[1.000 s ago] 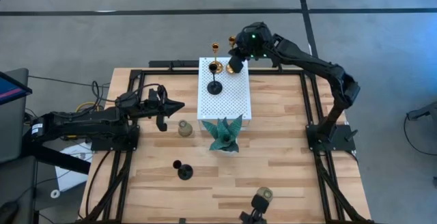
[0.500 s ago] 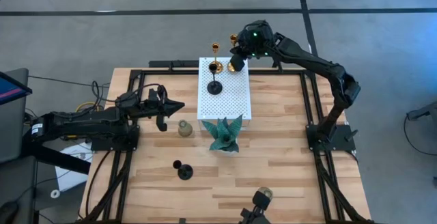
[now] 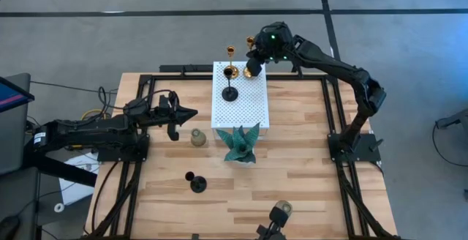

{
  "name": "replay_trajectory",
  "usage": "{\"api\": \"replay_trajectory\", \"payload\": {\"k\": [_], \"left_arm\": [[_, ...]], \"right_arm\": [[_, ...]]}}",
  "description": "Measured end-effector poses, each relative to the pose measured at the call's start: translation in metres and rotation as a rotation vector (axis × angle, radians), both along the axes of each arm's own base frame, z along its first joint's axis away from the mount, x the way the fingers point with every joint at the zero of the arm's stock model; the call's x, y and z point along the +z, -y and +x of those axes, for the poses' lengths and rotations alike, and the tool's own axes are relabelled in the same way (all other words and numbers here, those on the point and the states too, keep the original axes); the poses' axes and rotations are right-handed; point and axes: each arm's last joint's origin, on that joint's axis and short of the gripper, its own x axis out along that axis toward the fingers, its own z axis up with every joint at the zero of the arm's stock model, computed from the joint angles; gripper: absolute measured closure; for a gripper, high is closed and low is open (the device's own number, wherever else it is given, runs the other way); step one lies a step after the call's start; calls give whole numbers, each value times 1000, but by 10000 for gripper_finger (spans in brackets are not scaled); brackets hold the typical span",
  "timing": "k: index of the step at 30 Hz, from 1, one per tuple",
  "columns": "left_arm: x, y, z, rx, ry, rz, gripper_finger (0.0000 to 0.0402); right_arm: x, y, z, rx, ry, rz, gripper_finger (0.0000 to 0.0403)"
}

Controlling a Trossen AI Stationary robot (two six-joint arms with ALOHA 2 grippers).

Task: Pick & Place candle stick holders
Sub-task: Put the gold candle holder on the shelf aligned with the gold candle holder

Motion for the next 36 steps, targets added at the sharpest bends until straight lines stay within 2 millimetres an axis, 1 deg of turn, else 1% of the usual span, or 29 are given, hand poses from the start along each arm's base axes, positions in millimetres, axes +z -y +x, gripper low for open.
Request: {"api": "replay_trajectory", "payload": {"k": [9, 17, 27, 36], "left_arm": [[0, 0, 0, 0, 0, 0, 394], [0, 0, 0, 0, 0, 0, 394], [0, 0, 0, 0, 0, 0, 394], [0, 0, 0, 0, 0, 0, 394]], "right_arm": [[0, 0, 0, -4, 1, 8, 401], [0, 0, 0, -5, 3, 9, 382], [1, 0, 0, -3, 10, 1, 374], [1, 0, 0, 5, 15, 2, 344]]}}
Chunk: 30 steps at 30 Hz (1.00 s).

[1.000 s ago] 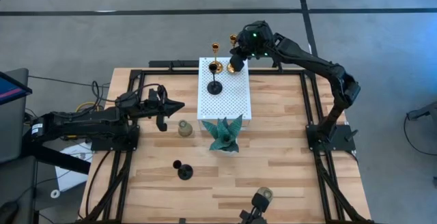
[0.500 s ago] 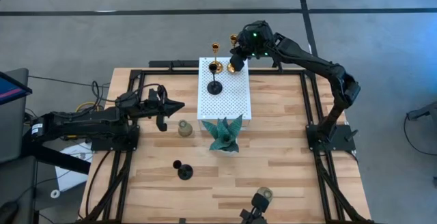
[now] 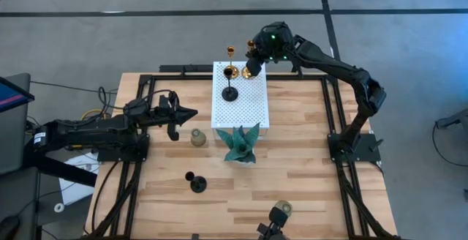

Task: Pick & Place candle stick holders
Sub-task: Put the gold candle holder on the shelf aligned with the gold candle holder

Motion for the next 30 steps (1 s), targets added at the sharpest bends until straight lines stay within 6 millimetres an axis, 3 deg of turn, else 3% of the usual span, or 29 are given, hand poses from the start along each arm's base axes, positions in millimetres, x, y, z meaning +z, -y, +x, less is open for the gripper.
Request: {"api": "replay_trajectory", "payload": {"k": [16, 30], "left_arm": [[0, 0, 0, 0, 0, 0, 394], [0, 0, 0, 0, 0, 0, 394]], "right_arm": [[-6, -5, -3, 48, -82, 27, 307], [-4, -13, 0, 94, -86, 14, 203]]}}
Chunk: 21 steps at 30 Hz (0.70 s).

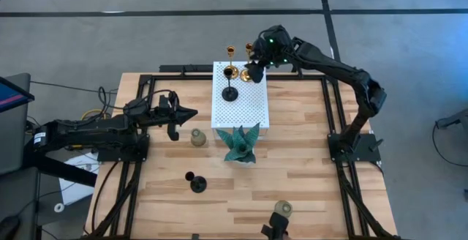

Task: Pick & Place candle stick holders
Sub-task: Put the gold candle holder on the shelf aligned with the gold candle holder, then put the black candle holder on the shelf aligned with the black candle holder

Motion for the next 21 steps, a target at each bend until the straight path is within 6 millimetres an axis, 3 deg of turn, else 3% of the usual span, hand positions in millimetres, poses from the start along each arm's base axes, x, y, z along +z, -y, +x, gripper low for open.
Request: {"api": "replay_trajectory", "payload": {"k": [5, 15, 21], "left_arm": [[0, 0, 0, 0, 0, 0, 394], [0, 0, 0, 0, 0, 0, 394], [0, 0, 0, 0, 0, 0, 394]], "right_arm": [[5, 1, -6, -30, -20, -41, 198], [20, -6, -17, -47, -9, -78, 230], [14, -17, -22, -28, -105, -13, 243]]}}
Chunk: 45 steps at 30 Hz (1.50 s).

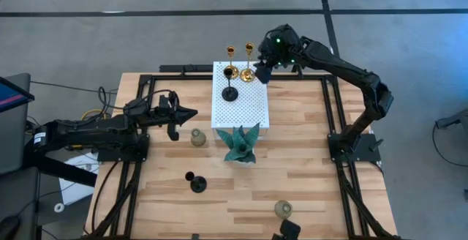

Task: Pick & Place candle stick holders
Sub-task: Put the black candle holder on the shelf aligned with the black candle holder

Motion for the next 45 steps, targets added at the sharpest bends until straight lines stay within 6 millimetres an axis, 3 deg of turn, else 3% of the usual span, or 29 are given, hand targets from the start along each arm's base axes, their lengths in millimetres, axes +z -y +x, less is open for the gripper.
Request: {"api": "replay_trajectory", "payload": {"k": [6, 11, 13, 21, 32, 37, 45], "left_arm": [[0, 0, 0, -2, 1, -7, 394], [0, 0, 0, -2, 1, -7, 394], [0, 0, 0, -10, 0, -5, 394], [0, 2, 0, -60, -4, 7, 397], [6, 19, -3, -199, 39, -54, 399], [20, 32, -3, -236, 56, -73, 399], [33, 53, 2, -273, -77, -27, 399]], "right_arm": [[-12, -20, -2, 43, -151, 100, 278], [-12, -44, 5, 116, -182, 111, 373], [-8, -56, 8, 154, -172, 96, 394], [18, -100, 4, 197, -80, 43, 400], [58, -164, -26, 88, 65, -57, 402], [59, -188, -25, 59, 84, -70, 403], [43, -213, -9, 92, 29, -95, 403]]}}
